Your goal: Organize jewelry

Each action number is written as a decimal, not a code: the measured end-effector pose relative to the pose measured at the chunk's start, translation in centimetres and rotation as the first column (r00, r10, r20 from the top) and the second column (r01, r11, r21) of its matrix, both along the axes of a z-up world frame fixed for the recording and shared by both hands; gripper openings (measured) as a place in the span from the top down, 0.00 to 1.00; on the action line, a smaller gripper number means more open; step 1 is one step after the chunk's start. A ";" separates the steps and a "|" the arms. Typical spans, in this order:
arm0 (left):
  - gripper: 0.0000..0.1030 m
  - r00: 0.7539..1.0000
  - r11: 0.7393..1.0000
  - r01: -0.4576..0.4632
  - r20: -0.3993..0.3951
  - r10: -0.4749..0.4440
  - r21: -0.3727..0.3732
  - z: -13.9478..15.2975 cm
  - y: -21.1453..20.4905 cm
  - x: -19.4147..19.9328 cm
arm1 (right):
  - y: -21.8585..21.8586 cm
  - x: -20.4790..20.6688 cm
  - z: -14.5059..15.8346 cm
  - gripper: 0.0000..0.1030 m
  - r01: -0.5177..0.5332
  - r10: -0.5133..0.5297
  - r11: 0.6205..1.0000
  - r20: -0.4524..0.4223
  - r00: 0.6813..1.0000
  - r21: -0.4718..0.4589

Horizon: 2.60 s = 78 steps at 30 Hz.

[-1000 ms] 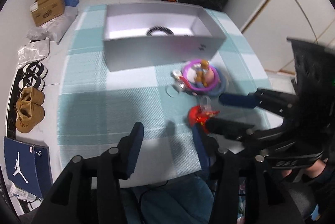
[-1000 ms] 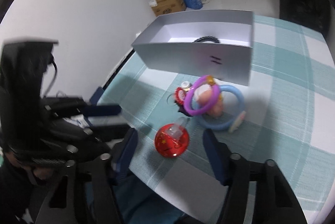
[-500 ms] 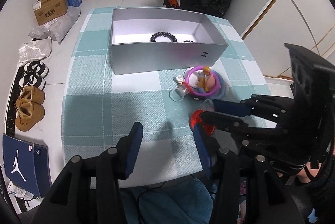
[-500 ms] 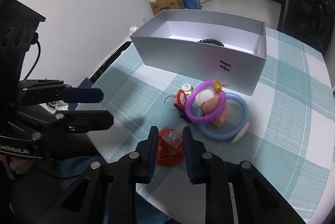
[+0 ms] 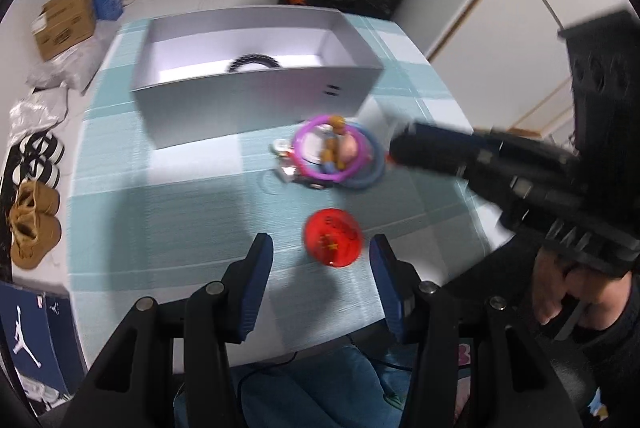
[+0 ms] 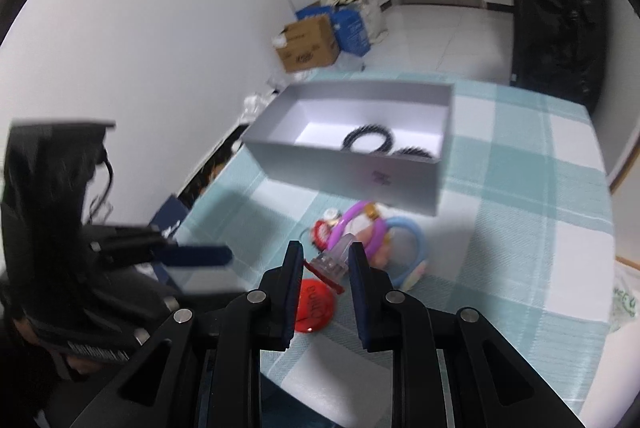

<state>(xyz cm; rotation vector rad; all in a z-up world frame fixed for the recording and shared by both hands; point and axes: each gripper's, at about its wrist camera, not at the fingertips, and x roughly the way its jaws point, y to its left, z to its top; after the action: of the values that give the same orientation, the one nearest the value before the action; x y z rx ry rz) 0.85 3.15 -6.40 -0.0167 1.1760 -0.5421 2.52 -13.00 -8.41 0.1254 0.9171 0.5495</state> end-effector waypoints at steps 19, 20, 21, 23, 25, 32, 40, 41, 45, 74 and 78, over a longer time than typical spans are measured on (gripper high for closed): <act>0.44 0.997 0.976 0.048 0.045 -0.059 0.214 -2.6 -3.9 -0.5 | -5.0 0.3 1.7 0.79 0.125 -0.126 0.987 0.003 0.992 0.096; 0.44 0.995 0.969 0.054 0.063 -0.071 0.240 -2.7 -4.2 -0.8 | -5.1 0.3 1.7 0.79 0.128 -0.129 0.987 0.001 0.992 0.101; 0.44 0.994 0.966 0.058 0.077 -0.080 0.252 -2.8 -4.4 -1.0 | -5.2 0.3 1.7 0.78 0.130 -0.130 0.986 0.000 0.991 0.104; 0.44 0.994 0.968 0.053 0.076 -0.074 0.245 -2.8 -4.0 -1.0 | -5.3 0.3 1.7 0.78 0.133 -0.134 0.985 -0.001 0.991 0.110; 0.49 0.995 0.970 0.039 0.075 -0.059 0.239 -2.7 -3.8 -1.1 | -5.4 0.3 1.8 0.78 0.133 -0.134 0.984 0.001 0.991 0.115; 0.64 0.995 0.970 0.050 0.078 -0.070 0.236 -2.6 -4.0 -1.2 | -5.6 0.3 1.7 0.78 0.141 -0.141 0.982 -0.009 0.990 0.127; 0.64 0.998 0.988 -0.005 0.067 -0.006 0.157 -2.0 -3.9 0.6 | -5.9 0.8 1.6 0.78 0.160 -0.157 0.974 -0.030 0.987 0.158; 0.64 0.997 0.990 -0.021 0.078 0.010 0.140 -1.5 -3.6 0.9 | -5.9 0.9 1.5 0.78 0.161 -0.157 0.973 -0.035 0.987 0.164; 0.64 0.987 0.994 -0.082 0.144 0.071 0.071 0.2 -2.8 1.4 | -5.8 1.4 1.4 0.78 0.162 -0.156 0.971 -0.045 0.987 0.174; 0.64 0.928 0.933 -0.284 0.181 0.325 -0.220 4.0 2.0 8.0 | -2.1 9.0 1.3 0.78 0.085 -0.063 0.952 -0.085 0.994 0.295; 0.64 0.927 0.928 -0.301 0.162 0.339 -0.220 3.5 2.1 9.2 | -1.5 10.4 0.7 0.78 0.078 -0.049 0.950 -0.101 0.994 0.303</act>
<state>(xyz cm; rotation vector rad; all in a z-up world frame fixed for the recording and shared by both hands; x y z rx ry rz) 10.05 5.29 -2.90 -0.3110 0.8990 -0.3533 12.93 -14.51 -7.67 0.4640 0.9088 0.6278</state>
